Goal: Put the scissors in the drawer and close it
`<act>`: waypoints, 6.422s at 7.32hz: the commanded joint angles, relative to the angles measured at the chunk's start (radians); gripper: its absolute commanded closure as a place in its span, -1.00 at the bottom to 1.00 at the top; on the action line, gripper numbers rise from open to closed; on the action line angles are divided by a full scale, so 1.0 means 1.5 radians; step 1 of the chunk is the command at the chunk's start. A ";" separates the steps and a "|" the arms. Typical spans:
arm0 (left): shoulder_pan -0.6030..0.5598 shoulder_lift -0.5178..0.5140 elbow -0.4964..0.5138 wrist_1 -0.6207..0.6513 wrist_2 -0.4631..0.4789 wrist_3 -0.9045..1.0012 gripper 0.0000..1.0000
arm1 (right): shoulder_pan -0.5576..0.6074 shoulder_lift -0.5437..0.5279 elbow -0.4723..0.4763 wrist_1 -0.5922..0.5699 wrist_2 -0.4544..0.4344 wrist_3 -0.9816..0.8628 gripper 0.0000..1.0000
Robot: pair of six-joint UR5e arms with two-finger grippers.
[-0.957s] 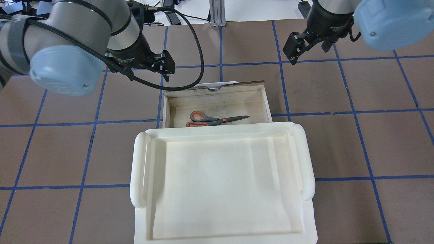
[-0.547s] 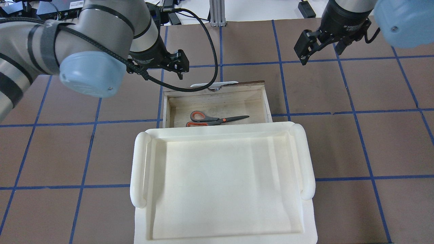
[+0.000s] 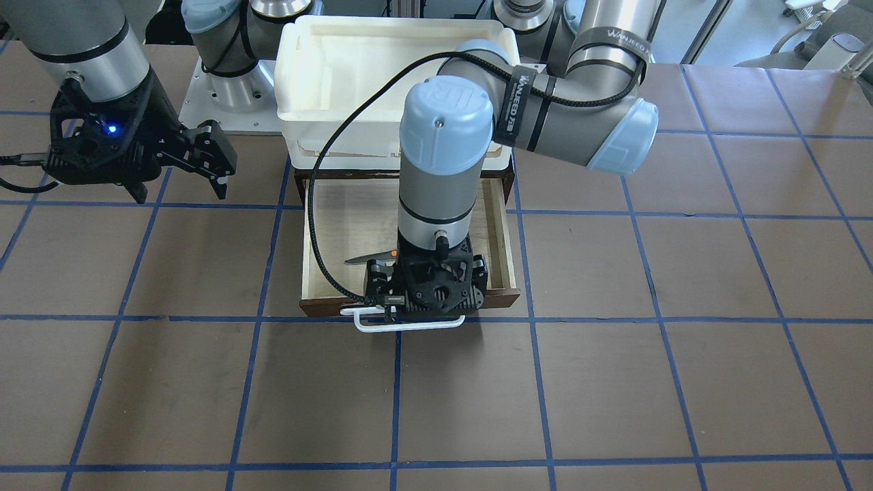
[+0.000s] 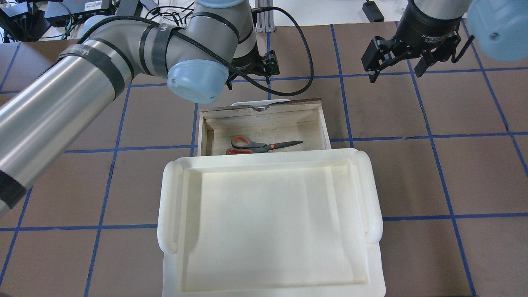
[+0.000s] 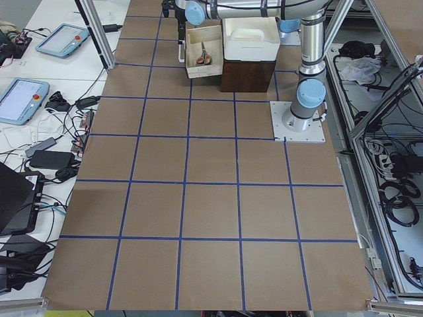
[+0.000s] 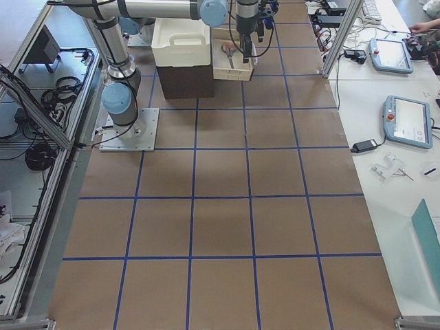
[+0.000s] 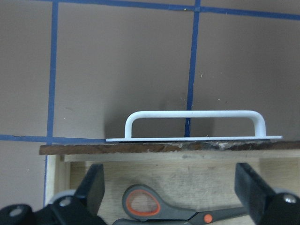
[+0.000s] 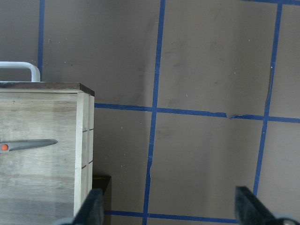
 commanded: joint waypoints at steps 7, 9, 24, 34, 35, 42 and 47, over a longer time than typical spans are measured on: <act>-0.002 -0.143 0.054 0.004 0.040 0.004 -1.00 | 0.000 -0.015 0.010 0.005 -0.002 0.000 -1.00; -0.001 -0.157 0.061 0.003 0.039 0.003 -1.00 | -0.001 -0.017 0.010 0.015 -0.003 0.001 -1.00; -0.018 -0.141 0.065 -0.124 0.004 0.000 -1.00 | 0.000 -0.020 0.012 0.018 -0.007 0.002 -1.00; -0.041 -0.024 -0.045 -0.242 -0.012 0.002 -1.00 | -0.001 -0.021 0.012 0.009 -0.006 0.000 -1.00; -0.047 -0.010 -0.061 -0.243 -0.012 0.003 -1.00 | -0.001 -0.021 0.012 0.010 -0.007 -0.002 -1.00; -0.064 0.025 -0.071 -0.342 -0.011 0.009 -1.00 | -0.001 -0.021 0.012 0.007 -0.004 0.001 -1.00; -0.029 0.086 -0.028 -0.288 0.028 0.013 -1.00 | -0.003 -0.023 0.011 0.006 -0.004 0.001 -1.00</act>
